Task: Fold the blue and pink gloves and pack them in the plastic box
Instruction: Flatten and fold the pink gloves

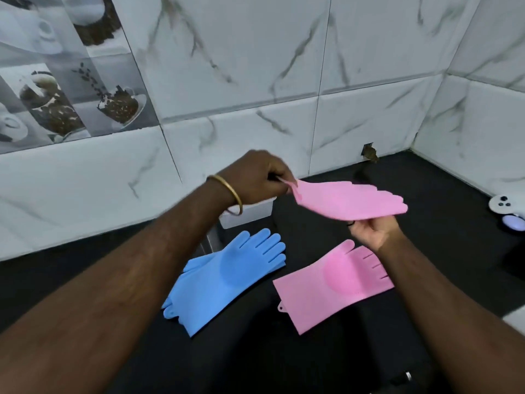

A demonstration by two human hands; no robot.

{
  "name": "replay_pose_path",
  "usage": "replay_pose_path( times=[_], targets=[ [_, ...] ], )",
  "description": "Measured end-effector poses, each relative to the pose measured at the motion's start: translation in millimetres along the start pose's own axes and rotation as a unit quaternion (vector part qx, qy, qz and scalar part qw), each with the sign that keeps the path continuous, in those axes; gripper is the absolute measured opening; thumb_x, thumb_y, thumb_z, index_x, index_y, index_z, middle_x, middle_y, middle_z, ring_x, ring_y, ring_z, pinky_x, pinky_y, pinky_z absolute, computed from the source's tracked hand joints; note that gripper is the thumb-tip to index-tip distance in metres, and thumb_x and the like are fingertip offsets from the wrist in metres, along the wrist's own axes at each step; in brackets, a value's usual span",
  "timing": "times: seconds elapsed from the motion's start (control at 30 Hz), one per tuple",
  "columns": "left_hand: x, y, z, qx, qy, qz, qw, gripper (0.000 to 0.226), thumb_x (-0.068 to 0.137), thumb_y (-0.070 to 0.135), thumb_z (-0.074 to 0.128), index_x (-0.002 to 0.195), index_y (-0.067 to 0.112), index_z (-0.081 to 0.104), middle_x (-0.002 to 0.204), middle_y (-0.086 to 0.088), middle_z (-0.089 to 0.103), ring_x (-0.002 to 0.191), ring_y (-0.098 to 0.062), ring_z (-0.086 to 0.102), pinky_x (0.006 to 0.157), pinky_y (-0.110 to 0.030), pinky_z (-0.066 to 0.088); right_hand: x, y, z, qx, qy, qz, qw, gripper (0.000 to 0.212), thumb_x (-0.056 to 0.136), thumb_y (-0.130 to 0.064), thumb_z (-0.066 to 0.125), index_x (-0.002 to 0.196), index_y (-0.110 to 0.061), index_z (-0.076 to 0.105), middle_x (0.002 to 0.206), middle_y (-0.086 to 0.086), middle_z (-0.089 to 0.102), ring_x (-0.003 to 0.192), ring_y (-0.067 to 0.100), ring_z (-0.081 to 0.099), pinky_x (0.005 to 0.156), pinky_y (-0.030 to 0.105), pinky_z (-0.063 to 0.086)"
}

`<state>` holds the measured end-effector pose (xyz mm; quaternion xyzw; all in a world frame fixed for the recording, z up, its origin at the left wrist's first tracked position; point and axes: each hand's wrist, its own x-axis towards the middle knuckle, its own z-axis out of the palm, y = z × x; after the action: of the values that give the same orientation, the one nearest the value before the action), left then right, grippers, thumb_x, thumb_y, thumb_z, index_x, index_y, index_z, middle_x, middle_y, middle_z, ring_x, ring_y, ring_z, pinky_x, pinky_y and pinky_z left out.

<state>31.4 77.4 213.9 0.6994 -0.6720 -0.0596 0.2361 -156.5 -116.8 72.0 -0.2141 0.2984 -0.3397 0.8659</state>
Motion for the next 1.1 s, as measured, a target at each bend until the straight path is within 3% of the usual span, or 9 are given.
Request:
replay_pose_path(
  times=[0.13, 0.2, 0.27, 0.37, 0.5, 0.67, 0.87, 0.97, 1.1],
  targets=[
    [-40.4, -13.0, 50.1, -0.062, 0.007, 0.008, 0.998, 0.022, 0.079, -0.002, 0.07, 0.098, 0.007, 0.077, 0.105, -0.007, 0.074, 0.096, -0.012, 0.067, 0.089, -0.01, 0.045, -10.7, -4.9, -37.7, 0.044, -0.009, 0.016, 0.999, 0.043, 0.086, -0.024, 0.043, 0.122, -0.011, 0.062, 0.127, 0.009, 0.066, 0.11, 0.025, 0.067, 0.086, 0.039, 0.057],
    [-56.2, -14.5, 76.1, -0.085, 0.008, 0.02, 0.996, 0.019, 0.079, 0.001, 0.072, 0.097, 0.005, 0.077, 0.107, -0.009, 0.073, 0.1, -0.015, 0.067, 0.092, -0.016, 0.047, -13.9, -8.6, -50.8, 0.05, 0.009, 0.009, 0.999, 0.045, 0.087, -0.048, 0.045, 0.113, -0.018, 0.064, 0.124, 0.003, 0.065, 0.109, 0.025, 0.066, 0.088, 0.042, 0.055],
    [-69.9, -14.5, 101.0, -0.103, 0.004, 0.013, 0.995, 0.017, 0.081, 0.007, 0.073, 0.098, 0.007, 0.077, 0.112, -0.007, 0.072, 0.106, -0.015, 0.066, 0.096, -0.024, 0.048, -17.1, -11.0, -64.7, 0.067, 0.018, 0.011, 0.998, 0.081, 0.073, -0.085, 0.04, 0.121, -0.024, 0.065, 0.125, 0.0, 0.066, 0.113, 0.025, 0.064, 0.096, 0.041, 0.049],
    [-86.0, -13.8, 137.7, -0.126, -0.018, -0.034, 0.991, 0.019, 0.084, 0.015, 0.072, 0.102, 0.013, 0.076, 0.121, -0.002, 0.068, 0.11, -0.008, 0.062, 0.1, -0.025, 0.046, -20.1, -13.4, -89.6, 0.063, 0.0, 0.037, 0.997, 0.113, 0.051, -0.098, 0.048, 0.135, -0.024, 0.059, 0.132, 0.002, 0.064, 0.117, 0.027, 0.063, 0.097, 0.043, 0.048],
    [-104.6, -14.8, 181.7, -0.123, -0.062, -0.116, 0.984, 0.02, 0.085, 0.023, 0.07, 0.105, 0.026, 0.074, 0.128, 0.009, 0.064, 0.111, 0.001, 0.057, 0.099, -0.022, 0.048, -20.8, -12.2, -116.1, 0.039, -0.018, 0.115, 0.992, 0.091, 0.063, -0.084, 0.062, 0.13, -0.024, 0.063, 0.127, 0.0, 0.067, 0.119, 0.022, 0.062, 0.093, 0.043, 0.053],
    [-123.2, -15.8, 217.2, -0.097, -0.11, -0.17, 0.974, 0.023, 0.089, 0.027, 0.063, 0.109, 0.032, 0.072, 0.135, 0.014, 0.057, 0.119, 0.003, 0.05, 0.104, -0.02, 0.042, -16.1, -6.7, -136.6, -0.026, -0.01, 0.171, 0.985, 0.056, 0.082, -0.054, 0.063, 0.125, -0.02, 0.068, 0.135, 0.004, 0.062, 0.121, 0.025, 0.062, 0.099, 0.046, 0.048],
    [-128.4, -12.9, 241.7, -0.082, -0.112, -0.218, 0.966, 0.025, 0.089, 0.021, 0.06, 0.109, 0.03, 0.072, 0.142, 0.011, 0.05, 0.128, 0.0, 0.044, 0.103, -0.009, 0.029, -9.1, -8.4, -154.5, -0.084, -0.021, 0.185, 0.979, 0.048, 0.086, -0.044, 0.055, 0.126, -0.019, 0.066, 0.125, 0.009, 0.068, 0.113, 0.031, 0.066, 0.097, 0.056, 0.048],
    [-130.0, -10.7, 248.5, -0.07, -0.091, -0.233, 0.966, 0.025, 0.09, 0.019, 0.058, 0.11, 0.028, 0.072, 0.144, 0.011, 0.048, 0.131, -0.002, 0.042, 0.107, -0.013, 0.028, -5.1, -14.2, -159.3, -0.113, -0.02, 0.19, 0.975, 0.044, 0.081, -0.04, 0.058, 0.116, -0.017, 0.071, 0.117, 0.011, 0.071, 0.103, 0.032, 0.07, 0.085, 0.053, 0.054],
    [-132.1, -5.5, 255.5, -0.051, -0.055, -0.239, 0.968, 0.026, 0.091, 0.017, 0.058, 0.111, 0.025, 0.072, 0.146, 0.01, 0.046, 0.136, -0.005, 0.038, 0.109, -0.012, 0.025, -0.1, -22.5, -156.5, -0.131, -0.023, 0.195, 0.972, 0.039, 0.075, -0.035, 0.059, 0.102, -0.014, 0.077, 0.112, 0.011, 0.073, 0.102, 0.03, 0.071, 0.084, 0.047, 0.054]
  ],
)
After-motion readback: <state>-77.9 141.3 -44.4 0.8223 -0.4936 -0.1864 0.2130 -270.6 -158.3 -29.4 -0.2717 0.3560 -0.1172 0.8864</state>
